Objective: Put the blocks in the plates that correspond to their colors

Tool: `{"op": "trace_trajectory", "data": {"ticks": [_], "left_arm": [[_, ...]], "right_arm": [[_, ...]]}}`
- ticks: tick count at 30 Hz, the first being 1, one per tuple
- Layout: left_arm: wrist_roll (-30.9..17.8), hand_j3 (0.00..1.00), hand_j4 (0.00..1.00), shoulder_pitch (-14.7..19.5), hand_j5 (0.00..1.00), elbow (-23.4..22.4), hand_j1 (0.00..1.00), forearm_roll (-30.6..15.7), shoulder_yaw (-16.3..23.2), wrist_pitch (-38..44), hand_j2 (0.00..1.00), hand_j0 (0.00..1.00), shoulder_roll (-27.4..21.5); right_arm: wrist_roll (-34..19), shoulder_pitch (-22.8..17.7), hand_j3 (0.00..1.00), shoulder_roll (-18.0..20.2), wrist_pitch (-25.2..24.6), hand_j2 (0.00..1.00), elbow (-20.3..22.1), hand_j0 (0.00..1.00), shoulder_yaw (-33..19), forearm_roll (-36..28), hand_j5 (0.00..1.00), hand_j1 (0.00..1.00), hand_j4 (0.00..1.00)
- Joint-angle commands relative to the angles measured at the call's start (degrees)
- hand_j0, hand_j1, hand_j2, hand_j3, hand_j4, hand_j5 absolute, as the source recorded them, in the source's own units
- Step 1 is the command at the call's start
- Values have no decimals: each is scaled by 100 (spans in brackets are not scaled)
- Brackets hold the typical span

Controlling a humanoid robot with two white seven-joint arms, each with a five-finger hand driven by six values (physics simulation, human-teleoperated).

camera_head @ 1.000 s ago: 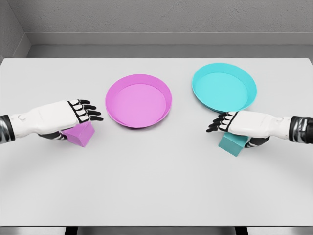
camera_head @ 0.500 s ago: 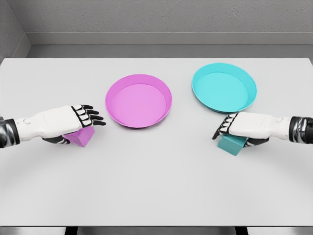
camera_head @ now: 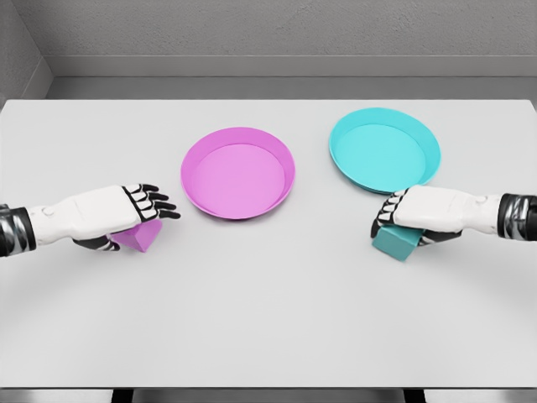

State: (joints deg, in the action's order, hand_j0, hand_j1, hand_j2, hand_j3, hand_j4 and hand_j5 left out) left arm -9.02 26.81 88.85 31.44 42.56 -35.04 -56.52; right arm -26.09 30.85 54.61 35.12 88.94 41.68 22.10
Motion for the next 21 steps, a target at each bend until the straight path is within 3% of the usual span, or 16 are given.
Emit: {"op": "trace_trajectory", "data": {"ticks": [1,8,15,18,21], "left_arm": [[-4,100,100,0,100,-52,100,-32,7,4,100,100,9],[-92,100,100,35,100,-114,100,-23,77,4,100,100,168],[-329,67,67,35,67,-114,67,-6,86,4,67,67,168],[-434,59,59,62,59,-105,59,-32,77,4,59,59,168],[-452,59,59,70,59,-96,59,-50,77,4,59,59,168]], "right_arm": [[8,0,56,6,-12,56,27,56,-28,-39,56,56,56],[17,79,56,6,-12,56,27,56,-231,-92,56,56,56],[17,220,56,-11,-12,56,-26,56,-292,-92,56,56,56],[17,255,56,-20,-12,56,-140,56,-354,-75,56,56,56],[8,422,56,-99,-12,56,-307,56,-345,-75,56,56,56]]}}
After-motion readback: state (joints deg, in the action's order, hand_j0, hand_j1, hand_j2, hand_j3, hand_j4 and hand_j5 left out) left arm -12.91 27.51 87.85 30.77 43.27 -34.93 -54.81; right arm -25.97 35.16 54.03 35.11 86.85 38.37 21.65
